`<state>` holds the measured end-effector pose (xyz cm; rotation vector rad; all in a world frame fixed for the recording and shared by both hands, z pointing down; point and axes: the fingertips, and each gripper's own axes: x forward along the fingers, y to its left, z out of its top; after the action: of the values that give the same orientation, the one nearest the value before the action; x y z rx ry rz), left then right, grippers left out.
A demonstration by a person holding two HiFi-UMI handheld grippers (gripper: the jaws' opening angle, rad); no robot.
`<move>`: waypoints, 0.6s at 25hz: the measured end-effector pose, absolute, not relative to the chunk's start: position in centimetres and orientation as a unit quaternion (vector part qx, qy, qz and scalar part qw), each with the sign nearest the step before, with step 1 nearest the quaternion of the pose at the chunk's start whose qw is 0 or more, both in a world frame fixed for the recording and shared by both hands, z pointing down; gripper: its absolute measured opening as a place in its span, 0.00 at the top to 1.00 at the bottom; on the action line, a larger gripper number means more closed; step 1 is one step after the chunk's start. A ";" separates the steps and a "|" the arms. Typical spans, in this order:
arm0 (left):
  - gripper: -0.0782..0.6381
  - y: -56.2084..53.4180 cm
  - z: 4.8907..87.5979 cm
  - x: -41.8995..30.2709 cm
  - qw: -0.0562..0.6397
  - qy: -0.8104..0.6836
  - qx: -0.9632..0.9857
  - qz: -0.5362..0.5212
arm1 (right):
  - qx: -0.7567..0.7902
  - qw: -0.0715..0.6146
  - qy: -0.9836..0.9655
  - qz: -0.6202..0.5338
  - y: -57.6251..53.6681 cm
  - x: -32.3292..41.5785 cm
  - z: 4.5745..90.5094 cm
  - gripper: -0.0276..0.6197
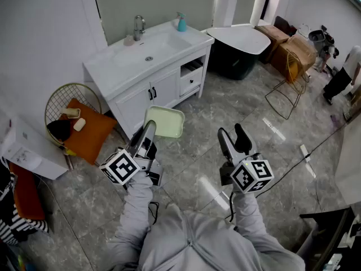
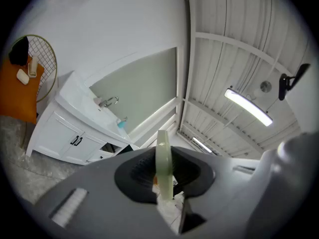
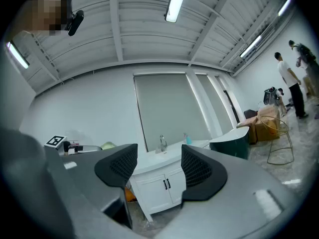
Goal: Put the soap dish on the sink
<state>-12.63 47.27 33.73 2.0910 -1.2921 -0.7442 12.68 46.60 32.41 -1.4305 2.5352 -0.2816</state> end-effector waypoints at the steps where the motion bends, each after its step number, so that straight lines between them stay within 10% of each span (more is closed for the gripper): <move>1: 0.73 47.2 33.8 -12.7 0.283 -0.485 0.780 -0.275 | -0.486 0.108 0.862 -0.097 46.5 12.6 32.4 0.53; 15: 0.73 46.3 34.3 -13.4 0.288 -0.490 0.775 -0.277 | -0.483 0.117 0.861 -0.105 45.3 12.1 32.7 0.53</move>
<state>-13.42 46.32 34.32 2.0701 -1.3075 -0.7385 12.11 45.31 32.73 -1.4149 2.5204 -0.3065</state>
